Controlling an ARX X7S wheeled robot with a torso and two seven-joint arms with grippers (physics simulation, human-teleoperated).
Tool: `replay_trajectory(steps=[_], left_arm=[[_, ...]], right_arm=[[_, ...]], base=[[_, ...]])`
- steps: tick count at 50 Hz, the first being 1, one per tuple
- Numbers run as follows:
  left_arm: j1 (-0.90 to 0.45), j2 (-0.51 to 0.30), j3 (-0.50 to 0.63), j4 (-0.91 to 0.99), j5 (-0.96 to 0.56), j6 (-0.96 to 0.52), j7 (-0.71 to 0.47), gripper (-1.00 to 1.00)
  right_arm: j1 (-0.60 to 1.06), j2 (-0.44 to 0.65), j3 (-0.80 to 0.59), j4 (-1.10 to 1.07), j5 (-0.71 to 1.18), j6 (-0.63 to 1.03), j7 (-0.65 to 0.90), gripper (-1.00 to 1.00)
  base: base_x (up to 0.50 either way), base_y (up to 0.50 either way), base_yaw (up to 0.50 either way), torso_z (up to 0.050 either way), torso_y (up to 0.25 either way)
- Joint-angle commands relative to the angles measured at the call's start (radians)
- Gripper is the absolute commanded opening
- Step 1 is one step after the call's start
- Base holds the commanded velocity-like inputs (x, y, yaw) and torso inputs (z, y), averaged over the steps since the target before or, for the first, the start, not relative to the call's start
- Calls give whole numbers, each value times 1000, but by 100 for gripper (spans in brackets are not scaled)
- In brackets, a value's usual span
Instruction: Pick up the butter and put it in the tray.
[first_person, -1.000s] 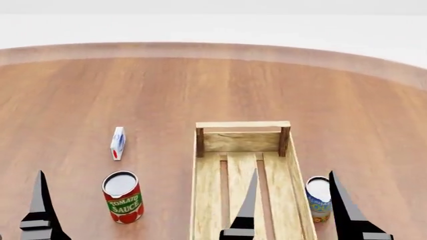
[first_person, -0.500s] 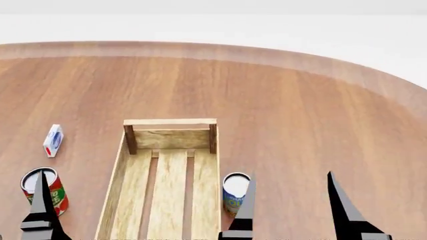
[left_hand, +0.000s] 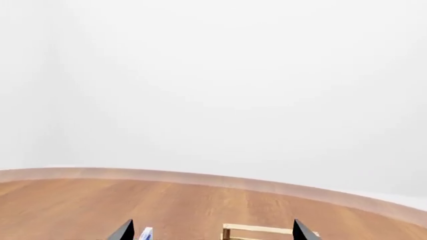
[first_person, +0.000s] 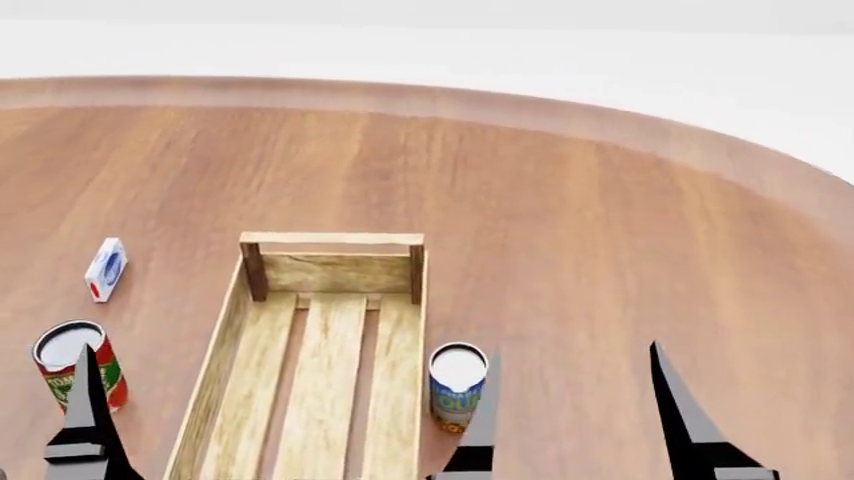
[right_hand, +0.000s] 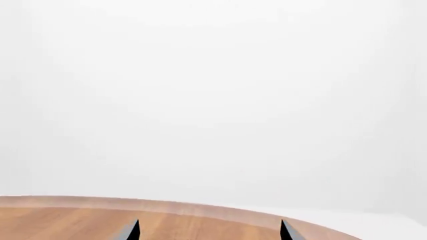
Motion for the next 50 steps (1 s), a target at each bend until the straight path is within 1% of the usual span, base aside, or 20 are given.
replay_trajectory(steps=[1, 16, 22, 24, 27, 28, 29, 31, 36, 37, 39, 41, 44, 46, 50], left_arm=[[6, 7, -20, 10, -15, 24, 36, 100], [4, -8, -14, 19, -26, 21, 17, 100], [4, -15, -13, 16, -30, 23, 13, 100], [5, -16, -13, 10, -29, 28, 11, 100], [4, -18, -10, 8, -28, 30, 8, 100], [5, -19, -9, 7, -30, 30, 8, 100], [4, -19, -8, 8, -29, 28, 6, 100], [4, -20, -6, 5, -30, 31, 5, 100], [2, -20, 2, -6, -29, 36, 2, 100], [3, -20, 8, -10, -24, 40, 2, 100], [5, -21, 12, -11, -22, 43, 1, 100], [6, -23, 15, -9, -23, 44, 0, 100], [4, -25, 15, -10, -25, 43, -3, 100], [3, -26, 14, -10, -27, 45, -4, 100], [4, -27, 19, -10, -28, 47, -7, 100]], right_arm=[[5, 1, -4, 13, -39, -18, -34, 100], [10, 10, -34, 27, -19, -33, -55, 100], [14, 28, -61, 14, -28, -13, -70, 100], [12, 51, -77, 4, -31, -15, -95, 100], [2, 73, -75, 1, -15, -1, -113, 100], [-5, 81, -63, 2, 19, -16, -134, 100], [-24, 106, -45, 1, 68, -41, -176, 100], [-40, 154, -57, -3, 77, -46, -226, 100], [-119, 209, 22, -12, 184, -87, -271, 100], [-142, 234, 34, -22, 204, -86, -288, 100], [-158, 260, 20, -28, 209, -91, -322, 100], [-187, 273, 40, -31, 238, -127, -346, 100], [-201, 297, 45, -22, 233, -120, -356, 100], [-228, 328, 60, -23, 272, -135, -393, 100], [-254, 363, 96, -50, 305, -146, -406, 100]], base=[[0, 0, 500, 0, 0], [0, 0, 500, 0, 0], [0, 0, 500, 0, 0], [0, 0, 408, 0, 0], [0, 0, 0, 0, 0], [0, 0, 0, 0, 0], [0, 0, 0, 0, 0], [0, 0, 0, 0, 0], [0, 0, 0, 0, 0], [0, 0, 0, 0, 0], [0, 0, 0, 0, 0], [0, 0, 0, 0, 0], [0, 0, 0, 0, 0], [0, 0, 0, 0, 0], [0, 0, 0, 0, 0]])
